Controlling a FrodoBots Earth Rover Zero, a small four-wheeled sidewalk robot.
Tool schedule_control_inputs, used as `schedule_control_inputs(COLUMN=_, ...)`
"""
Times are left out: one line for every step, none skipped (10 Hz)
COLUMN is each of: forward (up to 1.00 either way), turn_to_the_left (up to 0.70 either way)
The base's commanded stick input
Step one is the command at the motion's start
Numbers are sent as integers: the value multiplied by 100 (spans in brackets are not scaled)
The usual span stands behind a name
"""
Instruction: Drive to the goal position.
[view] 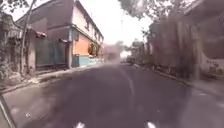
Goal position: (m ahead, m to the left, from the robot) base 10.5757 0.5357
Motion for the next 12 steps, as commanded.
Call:
schedule_control_inputs(forward=70, turn_to_the_left=-7)
schedule_control_inputs(forward=70, turn_to_the_left=-3)
schedule_control_inputs(forward=70, turn_to_the_left=0)
schedule_control_inputs(forward=70, turn_to_the_left=1)
schedule_control_inputs(forward=70, turn_to_the_left=1)
schedule_control_inputs(forward=70, turn_to_the_left=1)
schedule_control_inputs(forward=70, turn_to_the_left=1)
schedule_control_inputs(forward=70, turn_to_the_left=1)
schedule_control_inputs(forward=70, turn_to_the_left=1)
schedule_control_inputs(forward=70, turn_to_the_left=1)
schedule_control_inputs(forward=70, turn_to_the_left=1)
schedule_control_inputs(forward=70, turn_to_the_left=1)
